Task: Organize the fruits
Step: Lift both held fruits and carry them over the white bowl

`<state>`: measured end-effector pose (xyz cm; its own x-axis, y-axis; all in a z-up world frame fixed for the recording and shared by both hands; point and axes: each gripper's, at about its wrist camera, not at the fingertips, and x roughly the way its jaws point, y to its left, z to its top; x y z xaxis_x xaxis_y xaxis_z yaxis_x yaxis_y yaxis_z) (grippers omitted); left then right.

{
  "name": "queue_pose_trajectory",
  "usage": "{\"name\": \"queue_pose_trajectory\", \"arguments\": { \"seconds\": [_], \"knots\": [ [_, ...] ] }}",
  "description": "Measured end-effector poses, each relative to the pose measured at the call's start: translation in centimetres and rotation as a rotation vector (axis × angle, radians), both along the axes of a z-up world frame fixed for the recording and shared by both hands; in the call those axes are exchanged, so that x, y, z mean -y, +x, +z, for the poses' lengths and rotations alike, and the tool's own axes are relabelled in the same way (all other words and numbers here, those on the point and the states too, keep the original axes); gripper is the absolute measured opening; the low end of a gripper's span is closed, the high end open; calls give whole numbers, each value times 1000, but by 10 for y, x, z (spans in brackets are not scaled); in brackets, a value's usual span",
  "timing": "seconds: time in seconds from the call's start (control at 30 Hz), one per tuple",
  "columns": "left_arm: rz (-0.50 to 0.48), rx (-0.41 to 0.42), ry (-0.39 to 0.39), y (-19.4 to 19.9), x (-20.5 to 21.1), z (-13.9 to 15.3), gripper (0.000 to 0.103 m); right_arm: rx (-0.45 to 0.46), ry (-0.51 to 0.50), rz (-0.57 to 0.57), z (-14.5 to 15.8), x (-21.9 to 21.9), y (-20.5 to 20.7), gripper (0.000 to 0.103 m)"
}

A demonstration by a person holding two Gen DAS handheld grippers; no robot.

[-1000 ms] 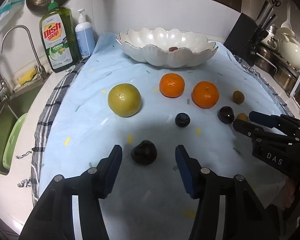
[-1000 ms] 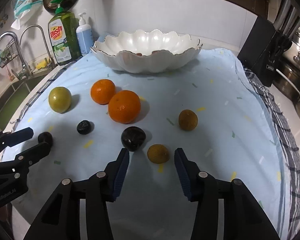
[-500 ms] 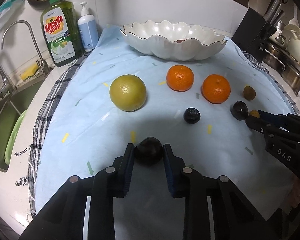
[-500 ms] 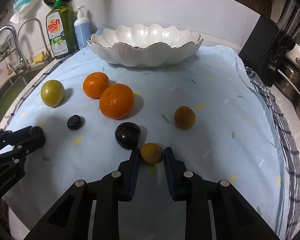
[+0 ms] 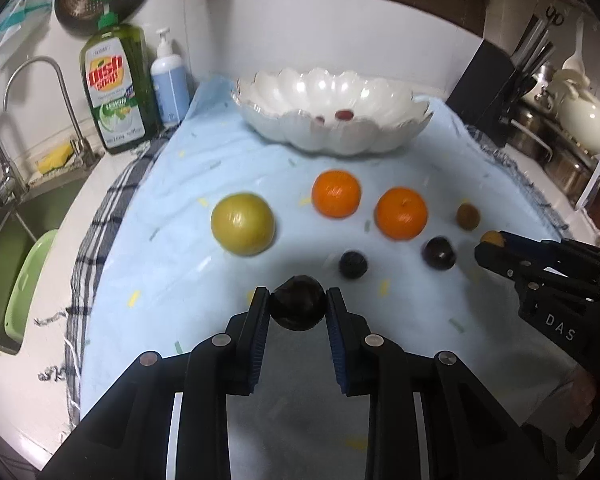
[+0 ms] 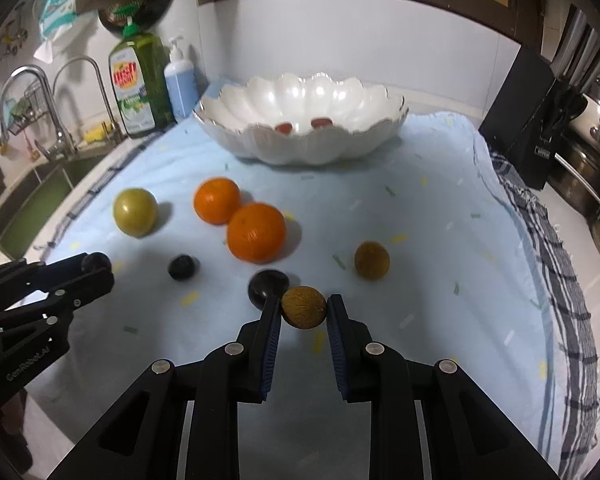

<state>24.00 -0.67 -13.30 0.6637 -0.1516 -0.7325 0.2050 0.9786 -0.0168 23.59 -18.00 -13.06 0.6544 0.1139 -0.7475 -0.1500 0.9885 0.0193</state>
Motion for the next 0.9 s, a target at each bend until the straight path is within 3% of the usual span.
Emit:
{"name": "queue_pose_trajectory", "arguments": {
  "seconds": [0.6, 0.9],
  "knots": [
    [-91, 180, -45, 6, -8, 64, 29, 153, 57, -11, 56, -17, 7, 25],
    [-144, 258, -42, 25, -8, 91, 28, 233, 31, -38, 81, -28, 19, 25]
  ]
}}
